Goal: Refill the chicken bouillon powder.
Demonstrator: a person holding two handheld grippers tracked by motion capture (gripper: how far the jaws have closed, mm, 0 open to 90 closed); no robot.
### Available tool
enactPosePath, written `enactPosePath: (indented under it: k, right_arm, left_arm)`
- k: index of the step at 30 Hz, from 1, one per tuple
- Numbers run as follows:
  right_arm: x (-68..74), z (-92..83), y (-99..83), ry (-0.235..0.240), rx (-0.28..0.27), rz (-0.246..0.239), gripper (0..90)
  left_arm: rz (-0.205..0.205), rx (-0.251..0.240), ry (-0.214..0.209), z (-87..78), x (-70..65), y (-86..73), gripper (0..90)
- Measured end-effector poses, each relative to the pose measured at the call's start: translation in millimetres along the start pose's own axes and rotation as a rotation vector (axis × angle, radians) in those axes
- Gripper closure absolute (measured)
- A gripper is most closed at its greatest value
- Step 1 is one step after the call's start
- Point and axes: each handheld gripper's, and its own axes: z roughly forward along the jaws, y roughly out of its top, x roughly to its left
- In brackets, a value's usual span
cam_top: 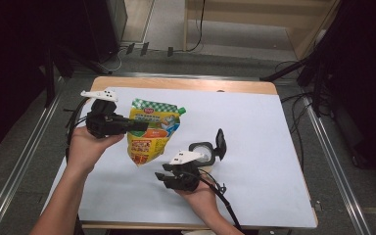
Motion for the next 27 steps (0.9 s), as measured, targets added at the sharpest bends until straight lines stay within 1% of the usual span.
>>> enactPosePath:
  k: [1,2,3,4,5,6,7,12,13,15,16,17,18,19,20,22,23,24,25,26,27]
  right_arm:
    - [-0.7,0.7,0.2,-0.018,-0.002,0.003,64.0]
    - [-1.0,0.8,0.2,-0.026,-0.007,0.012,65.2]
    - [-1.5,1.0,0.4,-0.042,-0.013,0.014,68.9]
    - [-1.8,0.7,0.5,-0.051,-0.016,0.015,70.4]
    - [-1.8,0.7,0.5,-0.051,-0.016,0.015,70.4]
    - [-2.3,1.0,0.6,-0.058,-0.023,0.015,70.6]
    - [-3.0,0.9,0.9,-0.070,-0.029,0.027,72.2]
    - [-4.2,2.0,0.0,-0.109,-0.039,0.038,75.2]
    - [-3.1,1.8,-1.0,-0.127,-0.048,0.029,77.8]
    - [-2.8,1.4,-1.4,-0.134,-0.055,0.023,79.1]
    - [-2.3,0.9,-2.4,-0.149,-0.066,0.015,80.5]
    - [-2.6,0.4,-3.8,-0.164,-0.079,0.010,80.9]
    - [-2.6,0.4,-3.8,-0.164,-0.079,0.010,80.9]
    - [-3.2,-0.4,-6.1,-0.156,-0.106,0.015,81.2]
    - [-3.1,-0.5,-6.6,-0.146,-0.110,0.014,81.1]
    - [-2.5,-0.4,-6.8,-0.143,-0.114,0.013,80.8]
    - [-0.9,0.0,-7.1,-0.133,-0.121,-0.001,79.9]
    - [1.5,0.2,-7.0,-0.126,-0.126,-0.010,78.8]
    - [6.5,-0.2,-6.5,-0.132,-0.139,-0.041,77.9]
    - [8.0,-0.6,-6.2,-0.139,-0.139,-0.054,77.8]
    - [8.0,-0.6,-6.2,-0.139,-0.139,-0.054,77.8]
  left_arm:
    - [0.002,-0.005,0.000,-0.4,-2.2,-0.2,90.0]
    - [0.003,-0.008,-0.006,-0.9,-3.6,-0.4,90.0]
    - [0.001,-0.006,-0.011,-1.5,-4.8,-0.4,90.0]
    - [-0.007,-0.006,-0.025,-1.7,-7.1,-1.0,90.0]
    - [-0.007,-0.006,-0.025,-1.7,-7.1,-1.0,90.0]
    - [-0.013,-0.009,-0.040,-1.6,-8.8,-1.9,90.0]
    - [-0.015,-0.011,-0.056,-1.6,-10.1,-2.2,90.0]
    - [-0.021,-0.018,-0.097,-3.0,-20.1,-1.2,90.0]
    - [-0.020,-0.021,-0.105,-2.9,-22.2,-0.9,90.0]
    - [-0.020,-0.020,-0.120,-2.3,-25.6,-0.2,90.0]
    - [-0.021,-0.017,-0.130,-1.8,-26.9,0.2,90.0]
    - [-0.030,-0.019,-0.152,-0.9,-28.7,0.7,90.0]
    - [-0.030,-0.019,-0.152,-0.9,-28.7,0.7,90.0]
    - [-0.034,-0.013,-0.159,-0.3,-29.6,1.2,90.0]
    - [-0.041,-0.012,-0.163,0.2,-29.4,1.2,90.0]
    - [-0.050,-0.010,-0.166,0.8,-28.5,1.1,90.0]
    - [-0.057,-0.009,-0.173,1.6,-28.3,0.9,90.0]
    - [-0.056,-0.007,-0.170,2.2,-28.2,0.7,90.0]
    - [-0.057,-0.003,-0.170,3.5,-28.0,0.4,90.0]
    - [-0.057,-0.007,-0.167,4.5,-28.0,0.1,90.0]
    - [-0.057,-0.007,-0.167,4.5,-28.0,0.1,90.0]
